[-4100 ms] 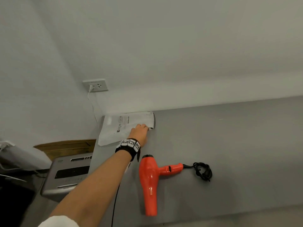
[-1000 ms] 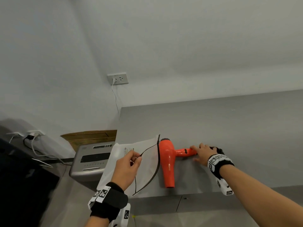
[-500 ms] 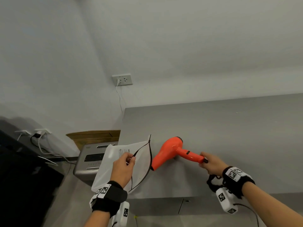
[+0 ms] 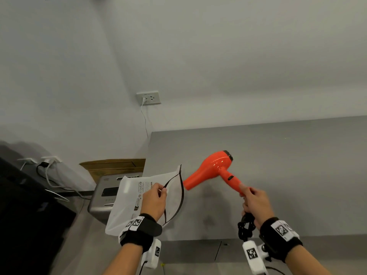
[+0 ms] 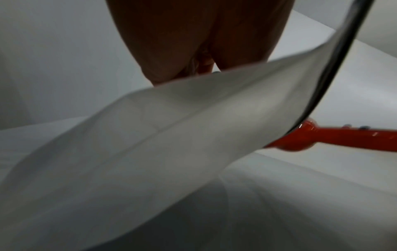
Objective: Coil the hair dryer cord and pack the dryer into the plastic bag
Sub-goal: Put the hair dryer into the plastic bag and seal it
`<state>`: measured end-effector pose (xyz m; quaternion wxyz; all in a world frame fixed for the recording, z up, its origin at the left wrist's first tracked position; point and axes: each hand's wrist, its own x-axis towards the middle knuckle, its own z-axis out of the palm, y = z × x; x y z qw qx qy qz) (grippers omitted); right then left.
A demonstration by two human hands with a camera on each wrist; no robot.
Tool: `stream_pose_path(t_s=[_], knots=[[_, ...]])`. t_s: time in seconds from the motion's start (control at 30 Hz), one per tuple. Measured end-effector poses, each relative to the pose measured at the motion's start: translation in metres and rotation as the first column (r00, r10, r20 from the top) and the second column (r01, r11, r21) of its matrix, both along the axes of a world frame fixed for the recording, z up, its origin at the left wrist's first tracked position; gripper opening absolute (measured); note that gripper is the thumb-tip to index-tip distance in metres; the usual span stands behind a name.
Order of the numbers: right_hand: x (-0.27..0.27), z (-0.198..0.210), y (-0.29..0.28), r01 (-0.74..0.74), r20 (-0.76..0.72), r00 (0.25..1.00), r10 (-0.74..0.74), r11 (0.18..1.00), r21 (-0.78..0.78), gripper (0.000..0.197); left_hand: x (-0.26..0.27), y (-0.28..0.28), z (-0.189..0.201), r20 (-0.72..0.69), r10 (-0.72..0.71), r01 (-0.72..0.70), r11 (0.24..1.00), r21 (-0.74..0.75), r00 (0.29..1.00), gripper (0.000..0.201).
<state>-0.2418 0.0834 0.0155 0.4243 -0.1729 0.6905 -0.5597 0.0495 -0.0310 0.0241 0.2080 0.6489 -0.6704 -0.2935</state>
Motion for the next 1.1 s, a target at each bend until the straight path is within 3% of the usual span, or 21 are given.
stream_pose_path(t_s=[0.13,0.23,0.33,0.43,0.53,0.77,0.83,0.93,1.0,1.1], knots=[[0.015,0.052,0.02,0.012,-0.001,1.0,-0.013,0.992,-0.123,0.036,-0.006,-0.01,0.005,0.013,0.015,-0.015,1.0,-0.006,1.0,0.012],[0.031,0.072,0.027,-0.07,-0.136,0.989,0.05,0.987,-0.144,0.038,-0.014,-0.018,0.012,-0.02,0.017,-0.017,0.999,-0.029,1.0,0.011],[0.048,0.061,0.033,-0.22,-0.386,0.902,0.194,0.975,-0.024,0.041,-0.022,-0.024,0.019,-0.103,0.015,-0.025,0.994,-0.104,0.995,0.011],[0.062,0.043,0.04,-0.352,-0.509,0.791,0.339,0.933,0.073,0.045,-0.031,-0.026,0.023,-0.133,0.005,-0.027,0.986,-0.164,0.991,0.012],[0.069,0.039,0.042,-0.392,-0.538,0.749,0.387,0.913,0.111,0.052,-0.04,-0.018,0.024,-0.129,0.008,-0.026,0.99,-0.14,0.992,0.012],[0.074,0.056,0.035,-0.441,-0.57,0.681,0.458,0.879,0.18,0.043,-0.054,0.011,0.023,-0.181,-0.124,0.089,0.978,-0.19,0.976,0.012],[0.075,0.06,0.036,-0.457,-0.581,0.673,0.458,0.875,0.16,0.042,-0.053,0.009,0.027,-0.209,-0.062,0.026,0.985,-0.17,0.976,0.011],[0.077,0.066,0.041,-0.495,-0.616,0.625,0.48,0.854,0.163,0.041,-0.045,-0.002,0.036,-0.3,0.099,-0.109,0.994,-0.017,0.949,0.012],[0.078,0.066,0.045,-0.526,-0.625,0.586,0.515,0.829,0.19,0.039,-0.042,-0.008,0.04,-0.29,0.124,-0.119,0.992,0.035,0.949,0.014],[0.082,0.063,0.046,-0.548,-0.676,0.493,0.548,0.799,0.248,0.041,-0.043,-0.006,0.047,-0.3,0.082,-0.096,0.995,-0.033,0.95,0.01]])
